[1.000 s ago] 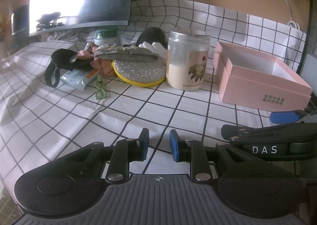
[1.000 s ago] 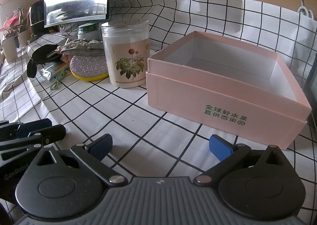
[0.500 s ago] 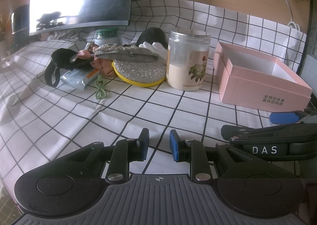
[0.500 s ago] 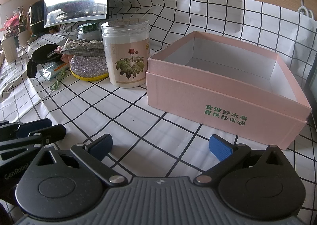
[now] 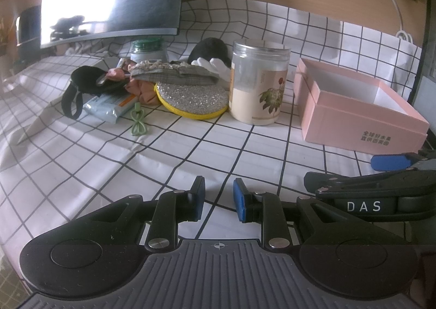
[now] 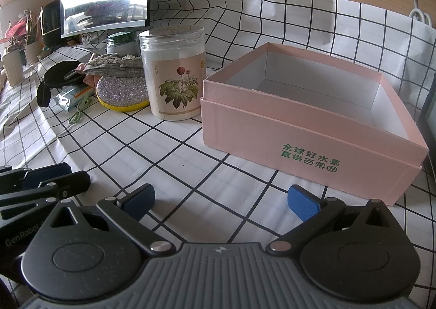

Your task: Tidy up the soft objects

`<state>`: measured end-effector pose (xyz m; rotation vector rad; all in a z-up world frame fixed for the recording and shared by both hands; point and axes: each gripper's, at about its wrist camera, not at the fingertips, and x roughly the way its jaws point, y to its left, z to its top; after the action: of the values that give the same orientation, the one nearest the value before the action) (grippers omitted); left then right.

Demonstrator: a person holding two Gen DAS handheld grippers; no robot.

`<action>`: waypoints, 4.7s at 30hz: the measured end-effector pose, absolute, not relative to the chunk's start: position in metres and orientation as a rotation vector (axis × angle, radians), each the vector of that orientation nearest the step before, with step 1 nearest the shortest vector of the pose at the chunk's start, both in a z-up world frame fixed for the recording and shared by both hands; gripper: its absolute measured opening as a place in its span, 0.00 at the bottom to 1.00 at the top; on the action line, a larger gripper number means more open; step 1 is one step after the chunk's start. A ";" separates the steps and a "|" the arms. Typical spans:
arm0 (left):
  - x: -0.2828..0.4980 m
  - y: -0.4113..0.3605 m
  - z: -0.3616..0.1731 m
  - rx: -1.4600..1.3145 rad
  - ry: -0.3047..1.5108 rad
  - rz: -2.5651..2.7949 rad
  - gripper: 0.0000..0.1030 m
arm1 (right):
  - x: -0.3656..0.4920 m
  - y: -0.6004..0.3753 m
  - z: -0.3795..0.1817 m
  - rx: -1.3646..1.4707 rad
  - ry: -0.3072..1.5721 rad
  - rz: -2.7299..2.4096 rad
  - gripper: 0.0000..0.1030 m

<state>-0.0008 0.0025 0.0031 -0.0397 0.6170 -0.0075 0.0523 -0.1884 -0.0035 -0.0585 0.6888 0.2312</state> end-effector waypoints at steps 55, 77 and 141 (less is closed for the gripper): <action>0.001 0.006 0.002 -0.030 0.628 -0.009 0.25 | 0.064 -0.185 -0.001 -0.079 0.791 0.269 1.00; 0.096 0.213 0.096 -0.195 0.577 0.034 0.25 | 0.062 -0.104 0.062 -0.217 0.728 0.158 0.95; 0.195 0.261 0.074 -0.249 0.708 -0.220 0.08 | 0.107 0.023 0.085 -0.270 0.703 0.300 0.84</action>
<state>0.1945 0.2611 0.0738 -0.2491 0.7077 -0.2203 0.1065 0.0229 0.0847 -0.2705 0.7033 0.3004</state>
